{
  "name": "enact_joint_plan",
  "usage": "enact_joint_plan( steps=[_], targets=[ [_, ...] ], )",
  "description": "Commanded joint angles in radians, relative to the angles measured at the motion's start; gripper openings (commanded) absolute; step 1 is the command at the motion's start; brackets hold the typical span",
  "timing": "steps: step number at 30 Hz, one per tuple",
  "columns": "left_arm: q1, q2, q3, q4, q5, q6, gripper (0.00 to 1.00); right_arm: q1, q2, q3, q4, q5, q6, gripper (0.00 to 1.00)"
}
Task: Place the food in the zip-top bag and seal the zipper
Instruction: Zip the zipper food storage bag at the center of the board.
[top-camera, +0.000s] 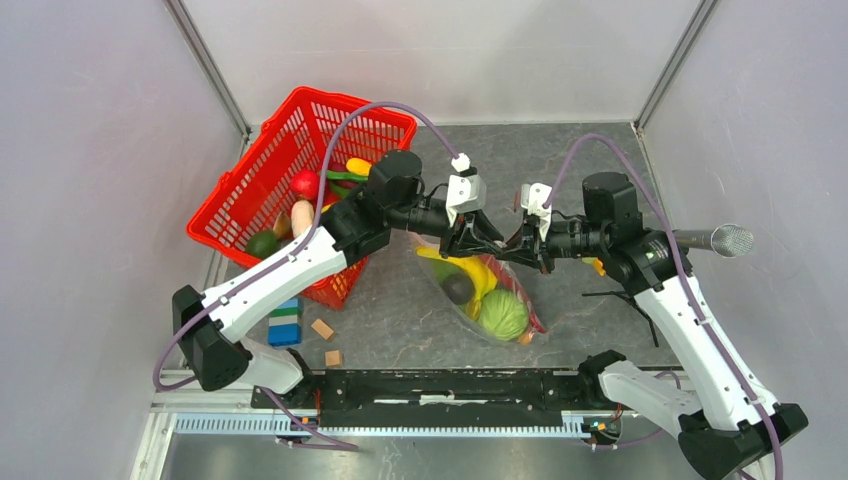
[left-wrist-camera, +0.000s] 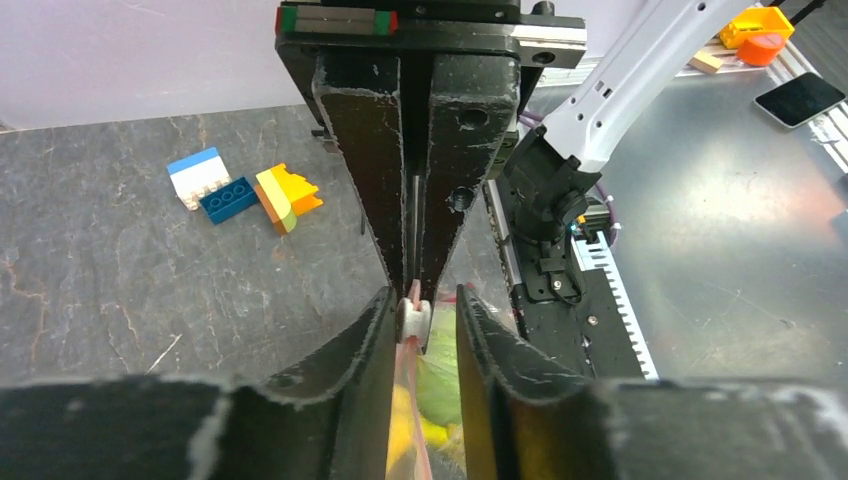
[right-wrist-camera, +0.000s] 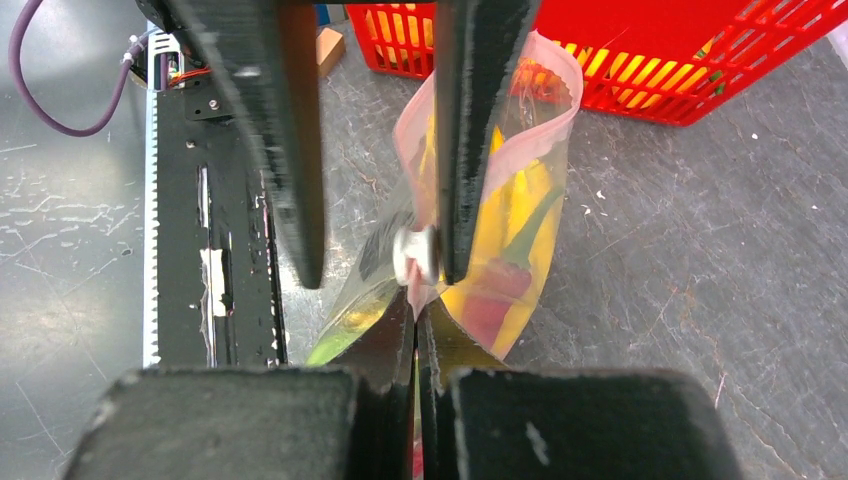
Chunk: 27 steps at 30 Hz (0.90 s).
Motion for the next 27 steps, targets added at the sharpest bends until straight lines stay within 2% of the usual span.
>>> enact_joint_plan(
  steps=[1, 3, 7, 8, 10, 14, 15, 18, 21, 27],
  targets=[
    [-0.009, 0.007, 0.049, -0.019, 0.047, 0.026, 0.29, 0.006, -0.03, 0.007, 0.085, -0.018, -0.009, 0.0],
    [-0.009, 0.002, 0.049, -0.022, 0.036, 0.033, 0.2, 0.006, -0.033, 0.003, 0.084, -0.011, -0.011, 0.0],
    [-0.009, -0.011, 0.042, -0.05, -0.004, 0.057, 0.16, 0.006, -0.043, 0.0, 0.088, -0.006, -0.005, 0.0],
    [-0.009, -0.012, 0.041, -0.054, -0.012, 0.059, 0.18, 0.006, -0.046, -0.001, 0.091, -0.007, -0.005, 0.0],
    [-0.009, -0.012, 0.04, -0.05, -0.019, 0.052, 0.4, 0.005, -0.047, -0.003, 0.094, -0.009, -0.002, 0.0],
    [-0.009, -0.009, 0.044, -0.032, -0.013, 0.032, 0.5, 0.004, -0.046, -0.008, 0.1, -0.007, 0.003, 0.0],
    [-0.009, -0.008, 0.044, -0.034, -0.013, 0.035, 0.5, 0.005, -0.046, -0.009, 0.102, -0.007, 0.003, 0.0],
    [-0.009, -0.006, 0.044, -0.042, -0.026, 0.037, 0.45, 0.005, -0.049, -0.008, 0.107, -0.007, 0.007, 0.0],
    [-0.009, -0.001, 0.047, -0.044, -0.037, 0.032, 0.3, 0.006, -0.053, -0.011, 0.111, -0.006, 0.009, 0.0],
    [-0.009, -0.002, 0.055, -0.12, -0.097, 0.075, 0.15, 0.005, -0.072, -0.021, 0.124, 0.016, 0.02, 0.0]
  ],
)
